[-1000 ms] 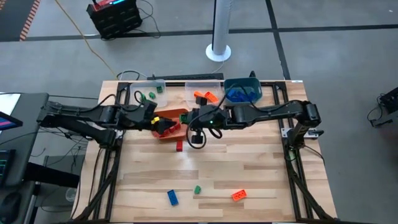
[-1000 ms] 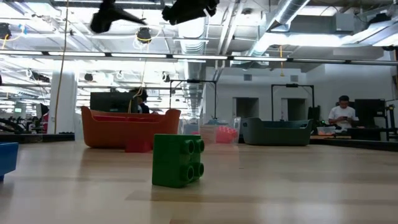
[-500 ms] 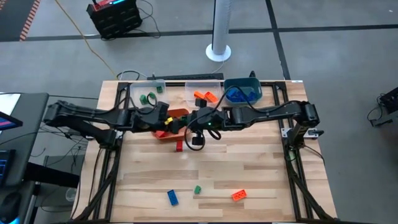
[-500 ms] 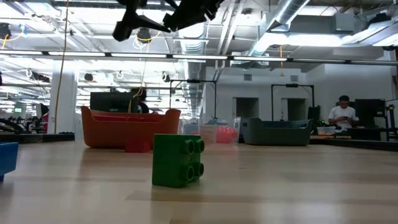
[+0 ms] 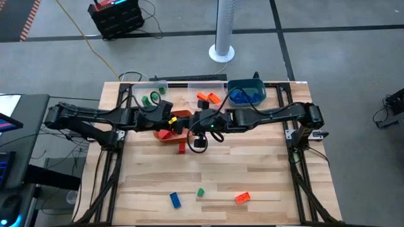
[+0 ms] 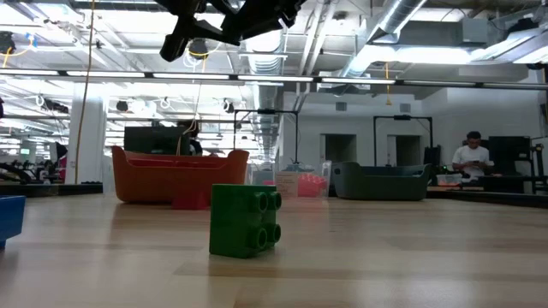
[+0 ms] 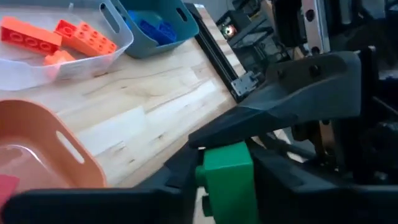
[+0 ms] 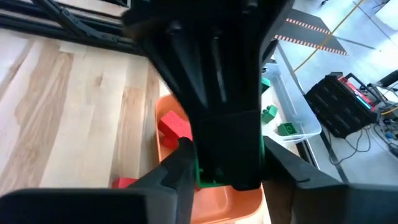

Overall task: Sort blocks
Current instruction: Put the green game piece into the left transparent bin

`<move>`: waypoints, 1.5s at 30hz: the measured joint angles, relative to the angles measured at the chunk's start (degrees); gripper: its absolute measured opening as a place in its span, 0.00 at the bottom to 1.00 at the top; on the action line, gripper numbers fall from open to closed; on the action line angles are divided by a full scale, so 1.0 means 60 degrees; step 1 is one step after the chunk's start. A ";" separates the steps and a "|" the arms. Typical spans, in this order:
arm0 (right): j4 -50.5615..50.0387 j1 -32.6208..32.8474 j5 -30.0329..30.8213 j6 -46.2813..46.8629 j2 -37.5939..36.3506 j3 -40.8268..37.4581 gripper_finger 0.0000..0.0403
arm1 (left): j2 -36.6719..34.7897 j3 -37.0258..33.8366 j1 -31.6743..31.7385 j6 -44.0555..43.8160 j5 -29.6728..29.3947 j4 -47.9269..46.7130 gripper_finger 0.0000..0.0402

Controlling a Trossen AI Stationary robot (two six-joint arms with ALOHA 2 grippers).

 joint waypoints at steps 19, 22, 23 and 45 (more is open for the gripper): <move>-0.0570 -0.0518 0.0682 0.0828 -0.0979 0.0011 0.57 | -0.1115 -0.0015 0.4450 0.3153 0.1080 -0.5327 0.21; -0.0512 -0.0366 0.0678 0.1325 -0.0971 0.0011 0.57 | -0.0792 -0.0016 0.5697 0.4083 0.1693 -0.5511 0.22; -0.0542 -0.0277 0.0677 0.1466 -0.0965 0.0011 0.57 | -0.0619 -0.0018 0.6034 0.4350 0.1836 -0.5486 0.22; -0.1866 0.1430 0.0674 0.4673 -0.0666 0.0004 0.56 | 0.2968 -0.0021 0.8701 0.8028 0.2168 -0.4182 0.32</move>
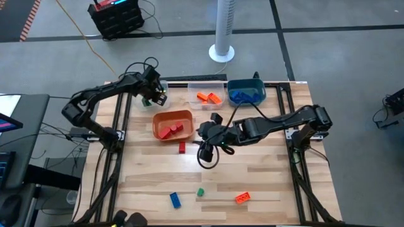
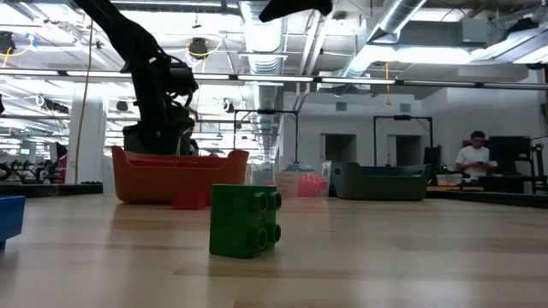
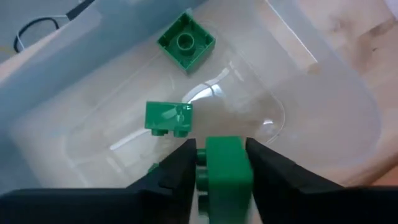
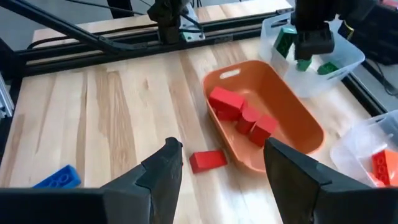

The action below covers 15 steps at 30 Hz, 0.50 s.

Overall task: Sort blocks
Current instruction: Put the green game piece into the left transparent bin

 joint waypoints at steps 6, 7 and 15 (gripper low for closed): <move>-0.0049 0.0078 0.0004 0.0126 0.0000 0.0000 0.56 | -0.0461 -0.0001 0.0012 0.0004 -0.0262 -0.0004 0.48; -0.0054 0.0078 0.0004 0.0126 0.0000 0.0000 0.56 | -0.0602 -0.0001 0.0016 0.0004 -0.0283 -0.0004 0.50; -0.0808 0.0263 -0.0844 0.0096 -0.0013 -0.0262 0.56 | -0.2868 0.0002 -0.0903 0.0972 0.0475 -0.0330 0.52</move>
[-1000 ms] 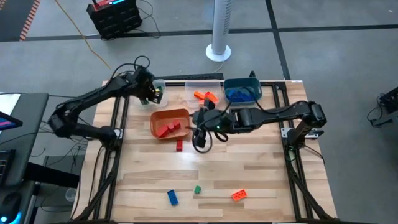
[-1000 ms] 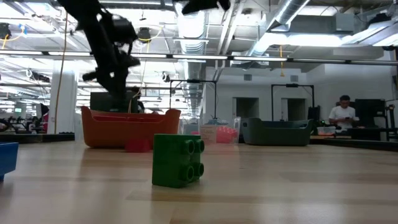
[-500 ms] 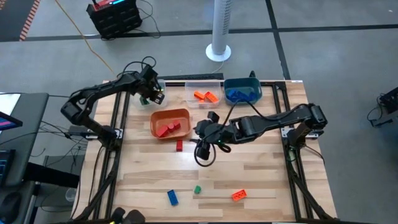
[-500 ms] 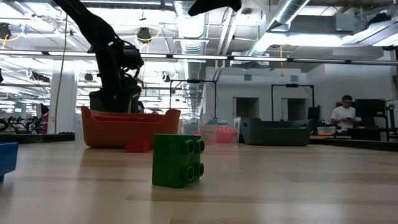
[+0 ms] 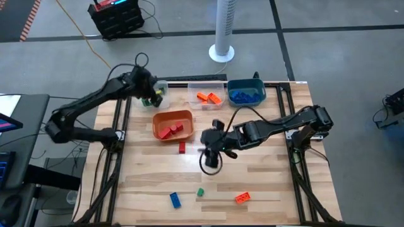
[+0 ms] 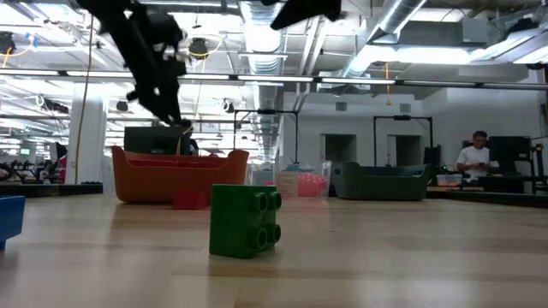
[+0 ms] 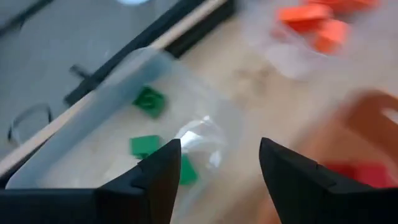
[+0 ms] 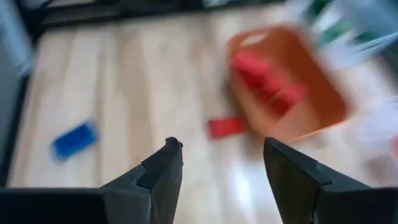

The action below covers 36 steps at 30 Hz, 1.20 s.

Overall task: Sort blocks
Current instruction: Put the green game piece into the left transparent bin

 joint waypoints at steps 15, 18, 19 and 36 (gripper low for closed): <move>0.0977 0.0705 -0.4813 -0.3108 0.0759 -0.1611 0.56 | -0.1937 0.0000 -0.4561 -0.4874 -0.0199 -0.1388 0.50; 0.1720 0.0909 -0.5099 -0.3888 0.1403 -0.1606 0.56 | -0.1915 0.0000 -0.5140 -0.5362 -0.0307 -0.1415 0.49; 0.1770 0.1014 -0.5136 -0.4170 0.1562 -0.1525 0.56 | -0.1897 0.0000 -0.5309 -0.5506 -0.0431 -0.1414 0.49; 0.2099 0.1250 -0.5170 -0.6137 0.3874 -0.0096 0.56 | -0.1886 0.0000 -0.5893 -0.6407 -0.1743 -0.1664 0.49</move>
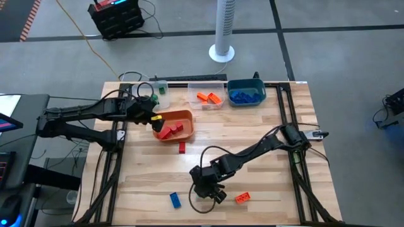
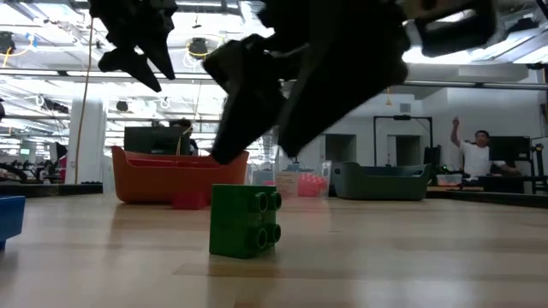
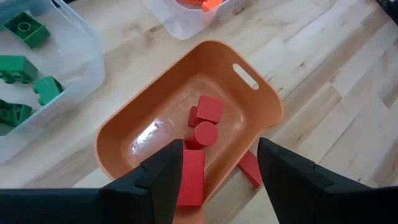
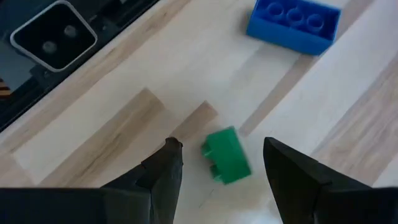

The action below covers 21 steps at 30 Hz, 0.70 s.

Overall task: Sort blocks
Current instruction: Put the green game piece into the left transparent bin

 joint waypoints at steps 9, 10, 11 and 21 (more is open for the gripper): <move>-0.0011 0.0022 0.0003 -0.0131 0.0791 0.0369 0.56 | 0.0000 0.0000 0.0004 -0.0018 -0.0004 -0.0480 0.49; -0.0015 0.0018 0.0004 -0.0123 0.0864 0.0369 0.56 | 0.0000 0.0000 0.0004 -0.0018 -0.0003 -0.0543 0.49; -0.0037 0.0015 0.0015 -0.0124 0.0875 0.0369 0.56 | 0.0000 0.0000 0.0004 -0.0022 0.0008 -0.0563 0.49; -0.0051 -0.0231 0.0723 -0.0051 0.0791 0.0377 0.26 | 0.0000 0.0000 0.0004 -0.0087 0.0338 -0.0750 0.49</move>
